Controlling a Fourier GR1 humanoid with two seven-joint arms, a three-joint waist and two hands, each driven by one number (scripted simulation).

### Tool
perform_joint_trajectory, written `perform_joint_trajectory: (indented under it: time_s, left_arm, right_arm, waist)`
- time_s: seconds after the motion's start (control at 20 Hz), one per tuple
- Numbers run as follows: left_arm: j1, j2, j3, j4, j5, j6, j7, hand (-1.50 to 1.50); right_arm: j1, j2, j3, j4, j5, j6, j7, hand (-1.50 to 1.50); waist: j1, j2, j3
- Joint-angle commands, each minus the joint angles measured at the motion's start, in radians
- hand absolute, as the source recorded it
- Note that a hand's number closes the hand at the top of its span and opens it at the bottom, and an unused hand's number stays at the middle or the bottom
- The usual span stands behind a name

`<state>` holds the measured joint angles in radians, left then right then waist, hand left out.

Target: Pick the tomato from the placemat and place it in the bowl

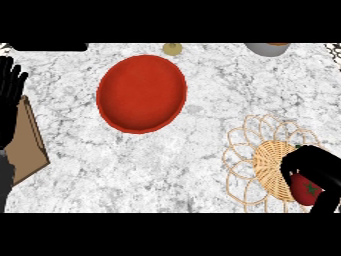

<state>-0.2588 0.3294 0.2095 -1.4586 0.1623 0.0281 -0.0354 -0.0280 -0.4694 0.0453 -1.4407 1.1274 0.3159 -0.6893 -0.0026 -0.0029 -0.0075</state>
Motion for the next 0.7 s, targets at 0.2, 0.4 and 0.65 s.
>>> perform_joint_trajectory:
  time_s: [0.2, 0.4, 0.65]
  left_arm:
    - [-0.031, -0.017, -0.02, -0.016, 0.002, -0.003, 0.007, 0.0]
    - [-0.03, 0.007, -0.008, -0.026, 0.006, -0.012, 0.041, 0.0]
    - [-0.028, -0.019, -0.024, -0.028, -0.025, 0.015, 0.031, 0.0]
  right_arm:
    - [-0.288, -0.025, -0.26, 0.305, 0.025, 0.084, 0.361, 1.5]
    - [-0.448, -0.045, -0.281, 0.552, 0.067, -0.043, 0.356, 1.5]
    - [-0.565, -0.083, -0.32, 0.63, 0.076, -0.159, 0.373, 1.5]
  waist:
    - [0.048, 0.021, 0.008]
    - [0.042, 0.014, 0.01]
    - [0.024, 0.009, 0.009]
